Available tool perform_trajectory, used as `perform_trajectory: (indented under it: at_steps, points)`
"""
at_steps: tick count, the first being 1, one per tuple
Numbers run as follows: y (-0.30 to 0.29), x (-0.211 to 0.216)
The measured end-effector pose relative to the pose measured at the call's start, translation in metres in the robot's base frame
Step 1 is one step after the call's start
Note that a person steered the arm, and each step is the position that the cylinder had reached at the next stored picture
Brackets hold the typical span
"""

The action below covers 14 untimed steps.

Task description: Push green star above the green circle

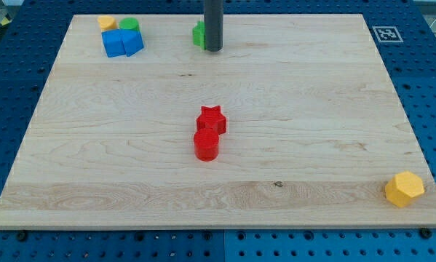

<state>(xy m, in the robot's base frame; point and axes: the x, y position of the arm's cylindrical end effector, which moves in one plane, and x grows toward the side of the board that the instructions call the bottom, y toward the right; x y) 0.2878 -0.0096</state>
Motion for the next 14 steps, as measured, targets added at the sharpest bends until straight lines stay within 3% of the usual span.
perform_trajectory:
  at_steps: [2, 7, 8, 10, 14]
  points:
    - [0.074, 0.003]
    - [-0.033, -0.036]
    - [-0.023, -0.039]
    - [-0.01, 0.023]
    - [-0.082, -0.054]
